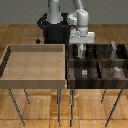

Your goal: Place the milk carton into the appropriate compartment.

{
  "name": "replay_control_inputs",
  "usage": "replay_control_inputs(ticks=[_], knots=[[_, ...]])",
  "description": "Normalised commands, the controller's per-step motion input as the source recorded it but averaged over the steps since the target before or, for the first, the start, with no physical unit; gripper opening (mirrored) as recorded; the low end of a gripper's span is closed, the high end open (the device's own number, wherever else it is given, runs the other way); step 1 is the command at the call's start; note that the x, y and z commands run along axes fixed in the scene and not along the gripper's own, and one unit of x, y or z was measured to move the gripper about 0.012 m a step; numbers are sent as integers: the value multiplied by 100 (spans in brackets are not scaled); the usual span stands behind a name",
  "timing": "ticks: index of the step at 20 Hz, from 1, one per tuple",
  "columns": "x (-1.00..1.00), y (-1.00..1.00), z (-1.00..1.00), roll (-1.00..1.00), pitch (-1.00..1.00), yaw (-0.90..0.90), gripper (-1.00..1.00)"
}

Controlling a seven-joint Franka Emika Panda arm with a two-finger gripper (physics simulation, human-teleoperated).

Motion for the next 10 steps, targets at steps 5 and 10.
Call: replay_control_inputs(ticks=[5,10], knots=[[0,0,0,0,0,0,100],[0,0,0,0,0,0,100]])
